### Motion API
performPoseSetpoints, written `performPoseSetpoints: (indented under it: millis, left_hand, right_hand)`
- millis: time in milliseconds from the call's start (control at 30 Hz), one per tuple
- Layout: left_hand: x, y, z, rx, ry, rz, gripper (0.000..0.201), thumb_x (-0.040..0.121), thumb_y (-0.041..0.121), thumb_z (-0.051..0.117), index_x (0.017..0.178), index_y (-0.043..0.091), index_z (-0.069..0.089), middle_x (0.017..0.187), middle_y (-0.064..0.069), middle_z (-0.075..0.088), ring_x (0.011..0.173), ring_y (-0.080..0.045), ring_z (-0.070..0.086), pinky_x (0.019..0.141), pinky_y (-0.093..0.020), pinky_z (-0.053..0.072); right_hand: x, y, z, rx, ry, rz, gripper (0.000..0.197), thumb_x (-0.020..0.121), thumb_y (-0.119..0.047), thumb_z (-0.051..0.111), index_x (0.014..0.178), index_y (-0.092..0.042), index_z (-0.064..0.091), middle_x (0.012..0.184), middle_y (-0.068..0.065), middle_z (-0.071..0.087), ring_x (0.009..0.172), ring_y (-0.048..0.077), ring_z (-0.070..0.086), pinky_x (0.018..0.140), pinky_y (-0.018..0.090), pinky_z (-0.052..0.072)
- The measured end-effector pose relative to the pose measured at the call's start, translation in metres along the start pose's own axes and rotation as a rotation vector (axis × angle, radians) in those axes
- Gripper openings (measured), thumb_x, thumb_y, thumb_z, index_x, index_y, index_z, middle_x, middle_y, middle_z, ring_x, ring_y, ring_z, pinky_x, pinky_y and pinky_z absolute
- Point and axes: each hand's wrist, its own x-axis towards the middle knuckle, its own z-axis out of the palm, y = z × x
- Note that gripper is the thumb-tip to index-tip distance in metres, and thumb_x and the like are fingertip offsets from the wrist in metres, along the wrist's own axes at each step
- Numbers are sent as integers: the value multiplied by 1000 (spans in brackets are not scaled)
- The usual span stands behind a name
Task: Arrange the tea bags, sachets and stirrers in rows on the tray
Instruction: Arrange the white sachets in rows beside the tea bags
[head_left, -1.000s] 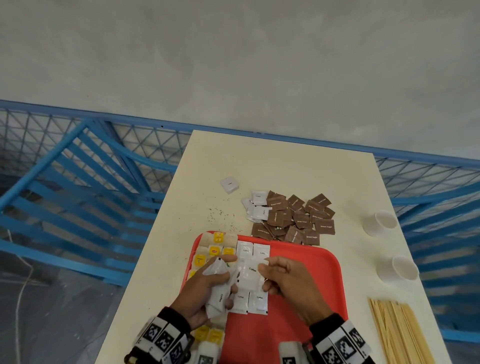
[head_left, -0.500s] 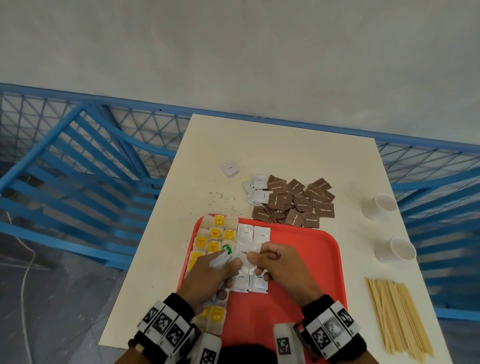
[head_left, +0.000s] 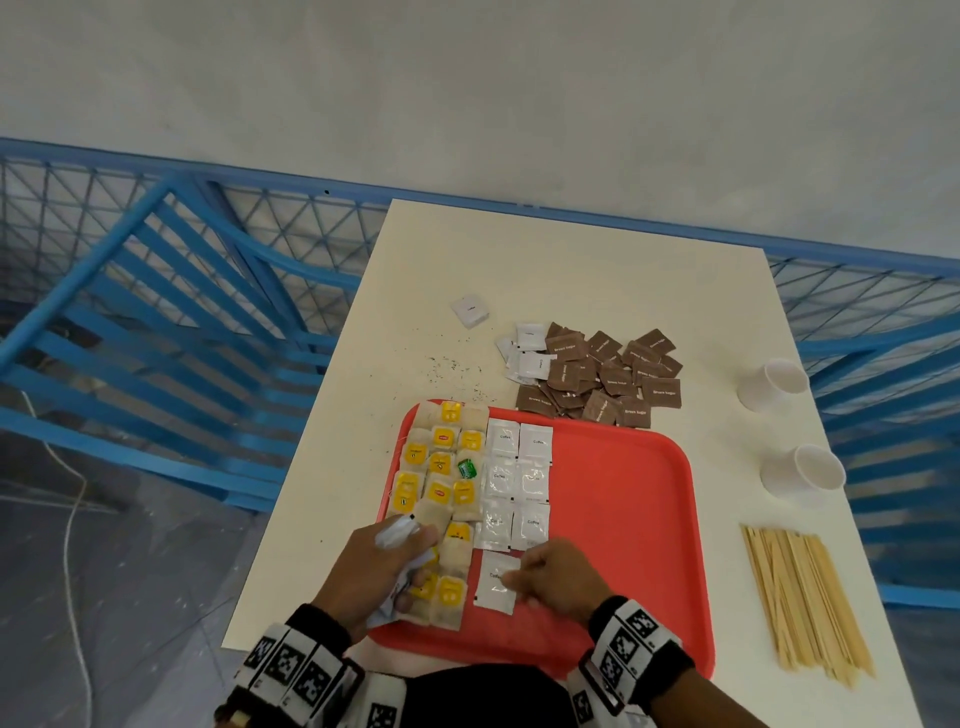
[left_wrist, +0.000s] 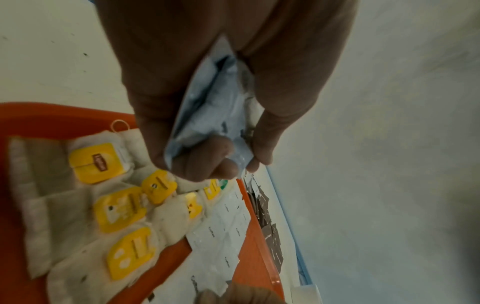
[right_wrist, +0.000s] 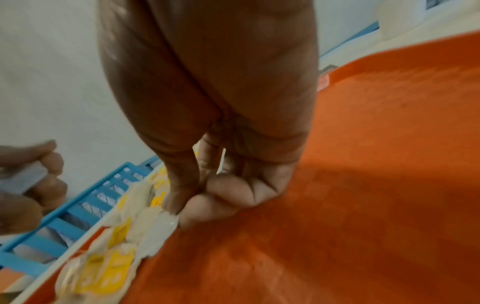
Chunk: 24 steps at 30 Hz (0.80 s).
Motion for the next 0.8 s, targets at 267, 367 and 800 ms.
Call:
performPoseSetpoints:
  millis: [267,367,800]
  left_hand:
    - [7,-23,-8,-39,24,-20,73,32,59,96,76,18,55,82,-10,48,47,-16,43,41,-20,35]
    - [7,-21,-8,-74,2,-42,66,39,57,96,77,18,58,81,-8,47,54,-17,46,40,-20,35]
    - [-8,8,11,-40,-42,-67,50,99,17,57,50,21,65,48,3,47,30,-9,41,35,-16,32]
  right_hand:
    - [3,-12,6,44,61,55,27,83,-19,77,64,-2,69,37,-8,55,31,2,41,45,15,39]
    - [6,-7,10,73,92,91,29,81,-23,79,60,-5,68,41,-5,59,33,5,45,51,19,46]
    - [15,2,7,-89,154,-12,26,82,-23,76,62,-11,65,55,-3,66,44,0,55,56,21,51]
